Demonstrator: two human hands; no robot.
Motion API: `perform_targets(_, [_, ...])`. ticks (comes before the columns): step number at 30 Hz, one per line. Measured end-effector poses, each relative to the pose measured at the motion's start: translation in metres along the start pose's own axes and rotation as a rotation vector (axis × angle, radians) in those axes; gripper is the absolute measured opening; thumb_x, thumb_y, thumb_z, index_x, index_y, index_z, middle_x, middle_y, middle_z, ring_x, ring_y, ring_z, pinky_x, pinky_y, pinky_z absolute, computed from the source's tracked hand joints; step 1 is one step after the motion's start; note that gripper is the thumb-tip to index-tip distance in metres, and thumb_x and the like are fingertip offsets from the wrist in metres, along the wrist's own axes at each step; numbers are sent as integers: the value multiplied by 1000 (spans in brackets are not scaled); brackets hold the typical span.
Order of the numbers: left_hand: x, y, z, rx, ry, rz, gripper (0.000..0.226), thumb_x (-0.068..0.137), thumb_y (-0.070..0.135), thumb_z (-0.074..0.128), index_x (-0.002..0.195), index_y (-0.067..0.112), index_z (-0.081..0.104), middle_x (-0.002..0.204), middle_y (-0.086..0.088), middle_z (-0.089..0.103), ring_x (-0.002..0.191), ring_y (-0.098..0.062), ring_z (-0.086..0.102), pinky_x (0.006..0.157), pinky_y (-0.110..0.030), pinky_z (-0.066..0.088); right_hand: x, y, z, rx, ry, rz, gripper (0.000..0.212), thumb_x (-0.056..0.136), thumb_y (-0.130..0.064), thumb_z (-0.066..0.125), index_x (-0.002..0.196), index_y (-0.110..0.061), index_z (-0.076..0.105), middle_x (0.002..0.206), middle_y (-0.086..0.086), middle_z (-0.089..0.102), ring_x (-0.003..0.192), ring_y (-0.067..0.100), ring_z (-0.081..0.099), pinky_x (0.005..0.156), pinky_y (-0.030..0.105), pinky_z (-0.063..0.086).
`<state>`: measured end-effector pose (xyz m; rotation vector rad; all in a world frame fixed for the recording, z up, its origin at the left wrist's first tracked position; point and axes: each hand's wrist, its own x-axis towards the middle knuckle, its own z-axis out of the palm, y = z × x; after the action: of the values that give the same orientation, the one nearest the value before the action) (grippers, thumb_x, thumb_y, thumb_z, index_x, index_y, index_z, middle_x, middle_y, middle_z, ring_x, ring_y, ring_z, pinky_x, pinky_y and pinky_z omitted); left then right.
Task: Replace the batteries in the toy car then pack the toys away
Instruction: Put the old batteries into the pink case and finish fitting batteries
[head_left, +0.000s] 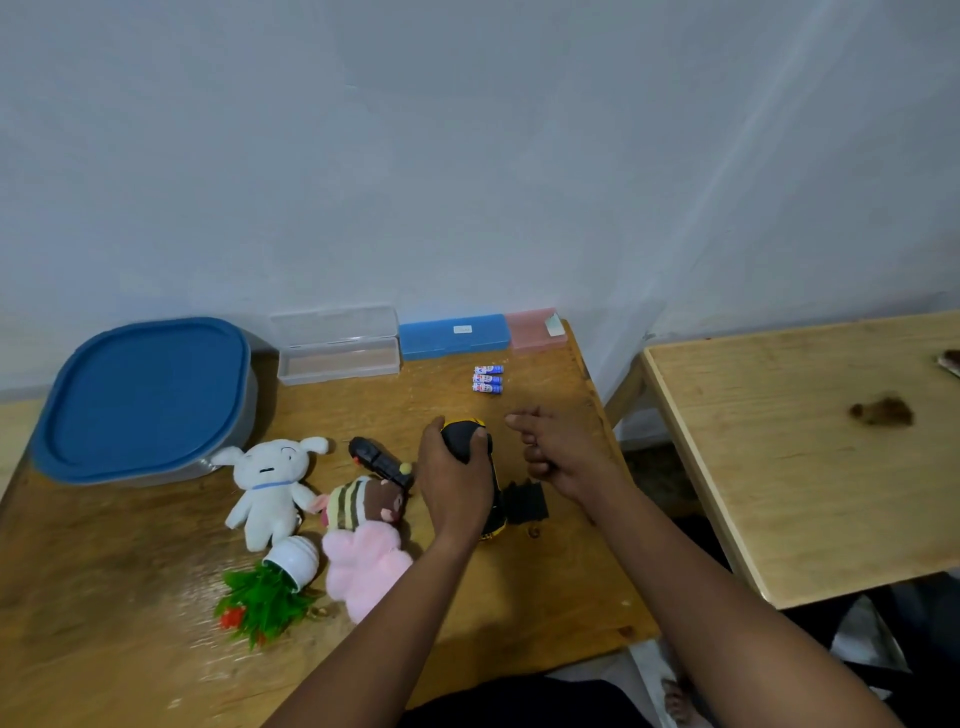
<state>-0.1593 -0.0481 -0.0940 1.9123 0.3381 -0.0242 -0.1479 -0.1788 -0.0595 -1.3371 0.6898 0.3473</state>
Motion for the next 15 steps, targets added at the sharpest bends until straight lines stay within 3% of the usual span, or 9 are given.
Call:
perform_targets(3, [9, 13, 9, 17, 11, 70, 52, 94, 29, 68, 141, 14, 51, 135, -2, 58, 115, -9, 50, 91, -23, 39, 3, -13, -6, -74, 37, -44, 5, 94, -18, 65, 99, -15, 65, 65, -3, 48, 47, 7, 36, 42, 20, 29])
perform_targets(7, [33, 28, 20, 183, 57, 196, 48, 90, 28, 71, 134, 17, 56, 135, -2, 60, 127, -19, 51, 102, -36, 45, 18, -31, -19, -204, 114, -111, 7, 93, -22, 67, 98, -16, 67, 68, 0, 51, 49, 9, 37, 40, 20, 30])
perform_targets(11, [64, 39, 37, 280, 41, 221, 41, 86, 27, 73, 125, 19, 63, 129, -1, 62, 124, -22, 50, 99, -36, 45, 41, -43, -32, -342, 136, -206, 8, 93, -21, 67, 100, -19, 69, 76, -7, 58, 56, 5, 44, 43, 13, 33])
perform_targets(15, [91, 44, 55, 346, 0, 241, 28, 83, 23, 73, 110, 20, 69, 117, -1, 64, 116, -24, 51, 86, -27, 38, 76, -55, -42, -465, 124, -280, 14, 90, -17, 70, 103, -21, 68, 93, -8, 64, 79, 5, 58, 64, 19, 49])
